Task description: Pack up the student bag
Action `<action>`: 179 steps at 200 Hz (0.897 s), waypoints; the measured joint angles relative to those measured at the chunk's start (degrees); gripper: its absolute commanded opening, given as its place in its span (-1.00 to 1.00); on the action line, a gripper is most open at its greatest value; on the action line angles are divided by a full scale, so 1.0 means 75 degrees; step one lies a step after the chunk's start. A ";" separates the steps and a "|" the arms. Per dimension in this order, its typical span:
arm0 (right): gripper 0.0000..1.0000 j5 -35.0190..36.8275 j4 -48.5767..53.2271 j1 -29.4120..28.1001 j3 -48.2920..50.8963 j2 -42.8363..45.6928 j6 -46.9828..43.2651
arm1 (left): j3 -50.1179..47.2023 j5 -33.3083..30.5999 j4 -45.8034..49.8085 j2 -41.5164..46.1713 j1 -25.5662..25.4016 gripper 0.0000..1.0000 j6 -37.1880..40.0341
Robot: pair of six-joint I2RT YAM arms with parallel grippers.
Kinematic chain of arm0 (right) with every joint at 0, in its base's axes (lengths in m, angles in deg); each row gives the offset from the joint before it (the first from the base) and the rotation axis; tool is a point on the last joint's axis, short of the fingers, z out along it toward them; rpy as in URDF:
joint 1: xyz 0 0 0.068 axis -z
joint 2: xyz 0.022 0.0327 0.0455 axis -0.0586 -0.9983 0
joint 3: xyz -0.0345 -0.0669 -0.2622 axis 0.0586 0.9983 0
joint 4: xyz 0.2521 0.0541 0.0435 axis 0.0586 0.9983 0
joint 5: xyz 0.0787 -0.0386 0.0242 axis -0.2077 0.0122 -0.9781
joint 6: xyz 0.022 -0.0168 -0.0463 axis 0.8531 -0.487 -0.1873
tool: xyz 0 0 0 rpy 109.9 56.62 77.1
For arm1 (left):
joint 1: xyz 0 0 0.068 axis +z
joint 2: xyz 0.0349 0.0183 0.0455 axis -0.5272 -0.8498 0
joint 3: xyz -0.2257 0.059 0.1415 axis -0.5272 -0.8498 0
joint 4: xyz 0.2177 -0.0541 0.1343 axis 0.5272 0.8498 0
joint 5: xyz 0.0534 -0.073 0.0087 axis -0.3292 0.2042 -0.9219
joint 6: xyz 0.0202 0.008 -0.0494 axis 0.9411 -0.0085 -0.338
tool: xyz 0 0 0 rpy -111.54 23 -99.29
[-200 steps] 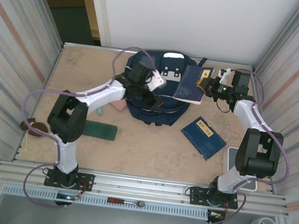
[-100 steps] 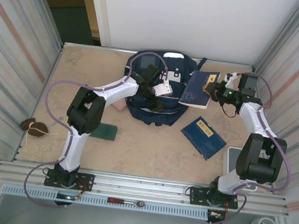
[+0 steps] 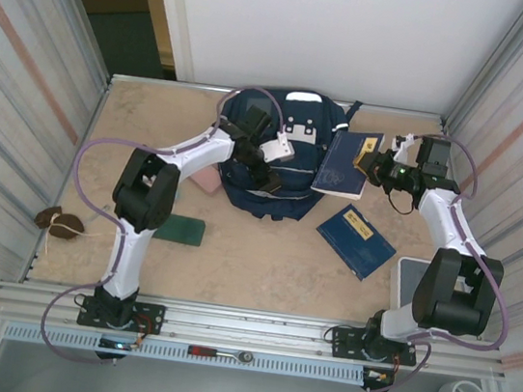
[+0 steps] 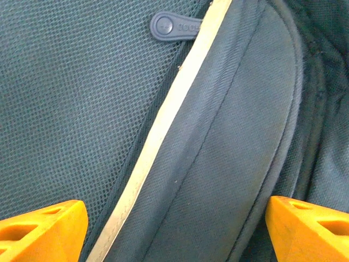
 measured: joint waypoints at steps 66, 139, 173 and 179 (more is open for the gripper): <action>-0.98 -0.0015 0.0050 -0.0009 0.0035 0.0000 -0.0099 | 0.0490 -0.0425 0.0597 -0.0154 -0.0067 0.70 0.0723; -0.94 0.0189 0.0629 -0.0201 0.0353 0.0192 -0.0294 | 0.0877 -0.0676 0.1064 -0.0487 -0.0259 0.69 0.0997; -0.95 0.0399 0.1078 -0.0198 0.0353 0.0583 -0.0498 | 0.1049 -0.0737 0.1177 -0.0580 -0.0332 0.55 0.0947; -0.95 0.0405 0.1139 -0.0198 0.0353 0.0615 -0.0513 | 0.1099 -0.0746 0.1198 -0.0621 -0.0350 0.50 0.0912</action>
